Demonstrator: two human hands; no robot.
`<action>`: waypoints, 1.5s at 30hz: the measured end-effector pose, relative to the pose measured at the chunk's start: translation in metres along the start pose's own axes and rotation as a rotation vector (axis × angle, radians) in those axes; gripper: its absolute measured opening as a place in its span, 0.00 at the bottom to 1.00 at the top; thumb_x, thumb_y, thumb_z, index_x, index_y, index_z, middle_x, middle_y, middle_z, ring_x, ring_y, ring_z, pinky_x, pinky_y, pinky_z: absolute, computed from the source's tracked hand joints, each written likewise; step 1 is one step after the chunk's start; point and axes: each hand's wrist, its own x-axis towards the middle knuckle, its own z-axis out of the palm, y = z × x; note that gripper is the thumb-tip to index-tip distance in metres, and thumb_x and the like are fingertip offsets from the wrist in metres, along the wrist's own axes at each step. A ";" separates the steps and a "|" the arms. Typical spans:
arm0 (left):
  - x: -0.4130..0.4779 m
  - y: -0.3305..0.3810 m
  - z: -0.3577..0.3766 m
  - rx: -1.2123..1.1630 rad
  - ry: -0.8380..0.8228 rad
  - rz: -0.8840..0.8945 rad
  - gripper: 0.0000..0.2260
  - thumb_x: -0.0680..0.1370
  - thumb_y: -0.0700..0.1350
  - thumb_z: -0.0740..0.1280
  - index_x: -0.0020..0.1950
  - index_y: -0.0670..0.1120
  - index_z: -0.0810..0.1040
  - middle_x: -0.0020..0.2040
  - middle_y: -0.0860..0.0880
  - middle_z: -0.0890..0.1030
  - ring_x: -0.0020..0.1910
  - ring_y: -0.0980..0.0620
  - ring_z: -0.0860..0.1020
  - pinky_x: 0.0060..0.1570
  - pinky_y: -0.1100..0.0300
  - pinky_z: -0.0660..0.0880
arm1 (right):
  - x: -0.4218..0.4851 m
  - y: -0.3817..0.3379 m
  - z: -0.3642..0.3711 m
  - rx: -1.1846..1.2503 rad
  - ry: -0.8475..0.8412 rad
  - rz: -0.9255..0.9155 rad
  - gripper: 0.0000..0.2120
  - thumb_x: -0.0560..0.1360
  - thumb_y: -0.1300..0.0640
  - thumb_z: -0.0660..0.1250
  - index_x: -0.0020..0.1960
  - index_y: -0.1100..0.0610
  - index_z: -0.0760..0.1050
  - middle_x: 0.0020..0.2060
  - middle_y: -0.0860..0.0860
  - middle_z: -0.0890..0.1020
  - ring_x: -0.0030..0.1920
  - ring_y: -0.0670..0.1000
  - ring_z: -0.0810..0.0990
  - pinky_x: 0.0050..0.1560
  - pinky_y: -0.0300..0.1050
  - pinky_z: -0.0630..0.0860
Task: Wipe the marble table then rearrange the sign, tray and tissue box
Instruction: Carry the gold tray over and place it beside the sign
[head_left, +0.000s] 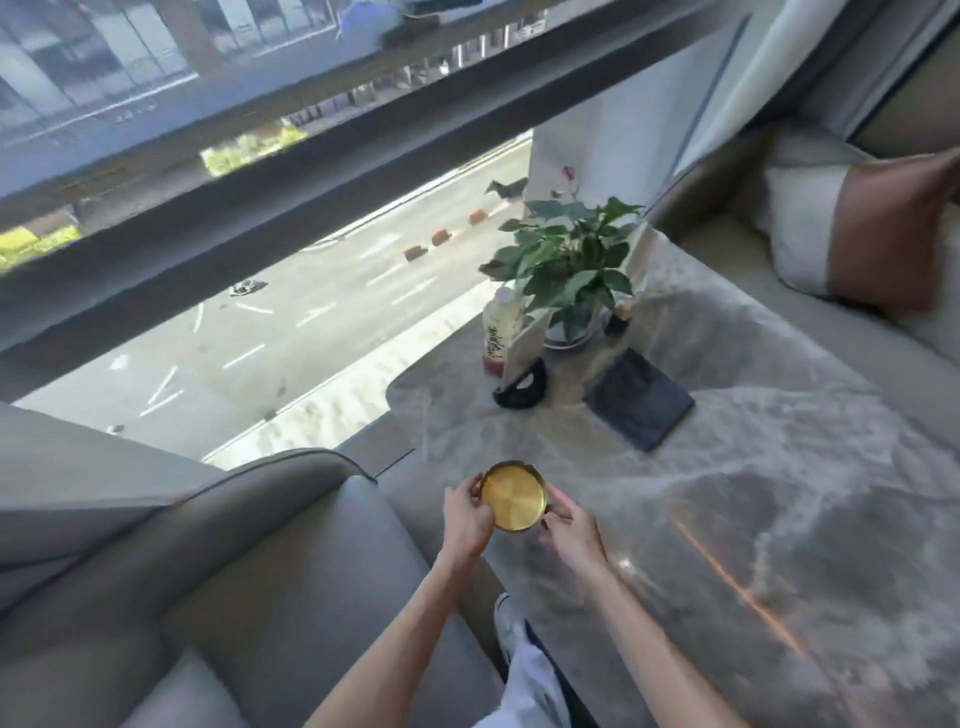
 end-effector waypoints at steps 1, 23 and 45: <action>0.016 -0.012 0.001 0.001 -0.006 -0.005 0.26 0.67 0.40 0.57 0.63 0.42 0.79 0.55 0.38 0.82 0.55 0.42 0.81 0.58 0.45 0.79 | 0.006 -0.008 0.006 0.006 -0.009 0.007 0.25 0.79 0.70 0.57 0.72 0.53 0.71 0.54 0.55 0.81 0.50 0.53 0.80 0.37 0.37 0.78; 0.211 -0.019 -0.035 -0.017 -0.030 -0.004 0.33 0.59 0.50 0.58 0.64 0.50 0.77 0.56 0.47 0.81 0.53 0.49 0.82 0.58 0.46 0.80 | 0.132 -0.082 0.110 0.179 -0.121 0.036 0.26 0.76 0.74 0.55 0.67 0.54 0.75 0.59 0.47 0.81 0.59 0.46 0.78 0.64 0.44 0.73; 0.157 0.024 -0.045 -0.045 0.006 0.015 0.25 0.64 0.41 0.58 0.55 0.63 0.77 0.54 0.47 0.81 0.57 0.46 0.79 0.55 0.45 0.80 | 0.130 -0.072 0.108 -0.033 -0.118 0.083 0.32 0.77 0.68 0.56 0.79 0.52 0.58 0.72 0.54 0.70 0.53 0.44 0.76 0.64 0.49 0.75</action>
